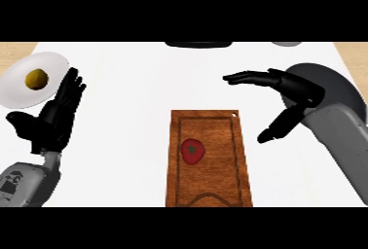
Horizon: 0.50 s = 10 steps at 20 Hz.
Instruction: Pick the tomato from the cutting board and place it in the pan
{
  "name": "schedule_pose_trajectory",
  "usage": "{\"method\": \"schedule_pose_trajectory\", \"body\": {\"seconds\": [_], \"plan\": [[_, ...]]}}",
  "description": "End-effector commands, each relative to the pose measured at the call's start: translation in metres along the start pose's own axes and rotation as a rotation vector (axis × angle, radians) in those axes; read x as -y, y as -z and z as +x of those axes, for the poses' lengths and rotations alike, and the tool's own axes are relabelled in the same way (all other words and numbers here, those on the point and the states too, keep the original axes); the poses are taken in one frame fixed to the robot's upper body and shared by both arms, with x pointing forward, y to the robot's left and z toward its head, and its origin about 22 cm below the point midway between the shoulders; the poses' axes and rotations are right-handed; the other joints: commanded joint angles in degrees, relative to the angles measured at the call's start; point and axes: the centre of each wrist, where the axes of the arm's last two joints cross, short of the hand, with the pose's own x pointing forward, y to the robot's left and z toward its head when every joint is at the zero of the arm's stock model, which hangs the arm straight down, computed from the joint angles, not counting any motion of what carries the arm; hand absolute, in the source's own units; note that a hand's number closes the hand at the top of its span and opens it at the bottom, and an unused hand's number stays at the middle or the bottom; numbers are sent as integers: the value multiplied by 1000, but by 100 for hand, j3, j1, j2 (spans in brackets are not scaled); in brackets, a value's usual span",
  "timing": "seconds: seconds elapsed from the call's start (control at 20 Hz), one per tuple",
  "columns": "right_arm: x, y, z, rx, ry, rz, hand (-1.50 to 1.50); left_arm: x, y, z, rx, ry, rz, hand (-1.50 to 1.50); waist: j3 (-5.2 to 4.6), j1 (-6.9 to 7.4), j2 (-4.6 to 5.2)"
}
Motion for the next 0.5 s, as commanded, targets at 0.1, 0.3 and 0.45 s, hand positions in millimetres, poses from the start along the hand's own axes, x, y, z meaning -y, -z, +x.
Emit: {"method": "schedule_pose_trajectory", "body": {"seconds": [0.1, 0.3, 0.45], "plan": [[61, 30, 39, -74, -199, 214, -150, 7, 3, -1, -10, 5, -8, 0, -10, 12, -32], [57, 66, 62, -33, -211, 245, -150, -7, 3, -6, -26, 2, 1, 0, -10, -69, -59], [51, 83, 76, 0, -266, 237, -150, -11, -1, 0, -2, 16, 3, 0, -8, -78, -68]]}}
